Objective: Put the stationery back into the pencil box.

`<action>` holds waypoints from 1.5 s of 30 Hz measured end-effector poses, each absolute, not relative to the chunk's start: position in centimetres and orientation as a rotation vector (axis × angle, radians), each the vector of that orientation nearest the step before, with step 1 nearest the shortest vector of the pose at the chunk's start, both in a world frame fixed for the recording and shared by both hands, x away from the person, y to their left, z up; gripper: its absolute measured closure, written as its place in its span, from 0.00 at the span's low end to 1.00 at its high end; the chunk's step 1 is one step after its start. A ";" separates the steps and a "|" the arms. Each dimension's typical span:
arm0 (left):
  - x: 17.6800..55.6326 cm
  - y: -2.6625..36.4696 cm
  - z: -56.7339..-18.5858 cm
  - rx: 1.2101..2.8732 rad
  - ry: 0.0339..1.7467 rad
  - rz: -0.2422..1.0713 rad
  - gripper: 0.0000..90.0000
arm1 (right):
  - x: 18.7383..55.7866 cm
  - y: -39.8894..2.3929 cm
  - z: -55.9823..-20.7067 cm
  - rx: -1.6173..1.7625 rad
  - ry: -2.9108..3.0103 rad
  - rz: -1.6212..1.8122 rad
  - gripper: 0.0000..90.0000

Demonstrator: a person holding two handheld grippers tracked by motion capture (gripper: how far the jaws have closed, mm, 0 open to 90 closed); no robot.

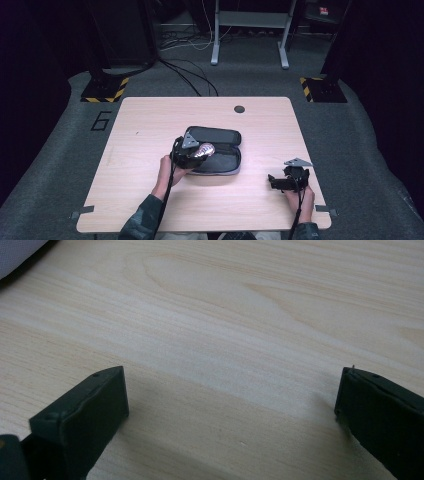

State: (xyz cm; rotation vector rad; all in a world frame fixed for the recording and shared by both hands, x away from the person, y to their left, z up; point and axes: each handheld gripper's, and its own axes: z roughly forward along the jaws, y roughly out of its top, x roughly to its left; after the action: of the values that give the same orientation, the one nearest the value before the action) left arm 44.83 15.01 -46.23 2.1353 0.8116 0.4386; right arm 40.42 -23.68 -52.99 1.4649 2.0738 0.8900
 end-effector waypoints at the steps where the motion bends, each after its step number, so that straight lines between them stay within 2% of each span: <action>1: 45.0 15.0 -46.3 2.147 0.803 0.444 0.55 | 40.4 -23.7 -53.0 1.465 2.074 0.890 0.00; 39: 46.3 12.5 -49.5 2.242 0.914 0.379 0.55 | 40.4 -23.6 -53.0 1.468 2.072 0.890 0.00; 41: 46.3 12.5 -49.4 2.240 0.925 0.382 0.52 | 40.4 -23.6 -53.0 1.469 2.072 0.889 0.00; 45: 46.1 12.8 -49.0 2.224 0.927 0.383 0.39 | 40.4 -23.6 -53.0 1.469 2.072 0.888 0.00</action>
State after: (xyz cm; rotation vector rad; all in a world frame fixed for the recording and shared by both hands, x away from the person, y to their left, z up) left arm 46.10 12.76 -49.04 2.2239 0.9273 0.3831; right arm 40.39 -23.64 -52.98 1.4690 2.0722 0.8880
